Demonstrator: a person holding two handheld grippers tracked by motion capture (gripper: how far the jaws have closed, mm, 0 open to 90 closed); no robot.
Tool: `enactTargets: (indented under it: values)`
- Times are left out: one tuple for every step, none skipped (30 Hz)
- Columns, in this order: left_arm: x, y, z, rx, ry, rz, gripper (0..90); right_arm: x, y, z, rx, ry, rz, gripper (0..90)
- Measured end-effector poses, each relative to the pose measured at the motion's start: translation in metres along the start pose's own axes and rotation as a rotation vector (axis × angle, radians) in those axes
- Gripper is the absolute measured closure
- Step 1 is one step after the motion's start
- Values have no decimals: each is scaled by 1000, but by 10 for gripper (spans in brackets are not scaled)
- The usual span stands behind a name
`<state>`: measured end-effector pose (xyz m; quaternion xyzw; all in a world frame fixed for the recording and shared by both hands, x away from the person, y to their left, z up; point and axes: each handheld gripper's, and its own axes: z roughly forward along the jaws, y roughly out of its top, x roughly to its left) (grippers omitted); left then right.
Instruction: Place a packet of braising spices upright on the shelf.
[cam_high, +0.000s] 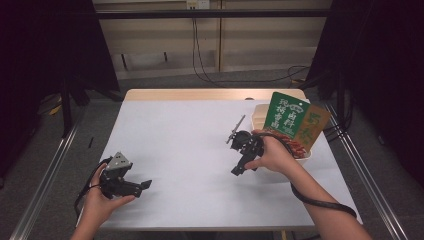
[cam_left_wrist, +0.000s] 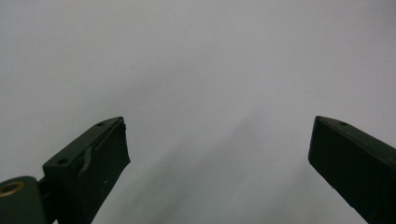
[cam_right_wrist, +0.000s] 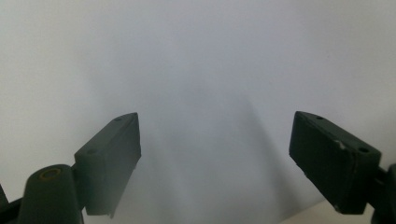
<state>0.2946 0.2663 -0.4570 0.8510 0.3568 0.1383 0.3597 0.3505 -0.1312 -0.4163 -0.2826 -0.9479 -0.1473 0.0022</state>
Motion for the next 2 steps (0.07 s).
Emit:
enactTargets:
  values:
    - [-1,0,3,9,-4,0,48,-1,-2,2,-13,12,-9,165]
    - [-1,0,3,9,-4,0,48,-1,-2,2,-13,12,-9,165]
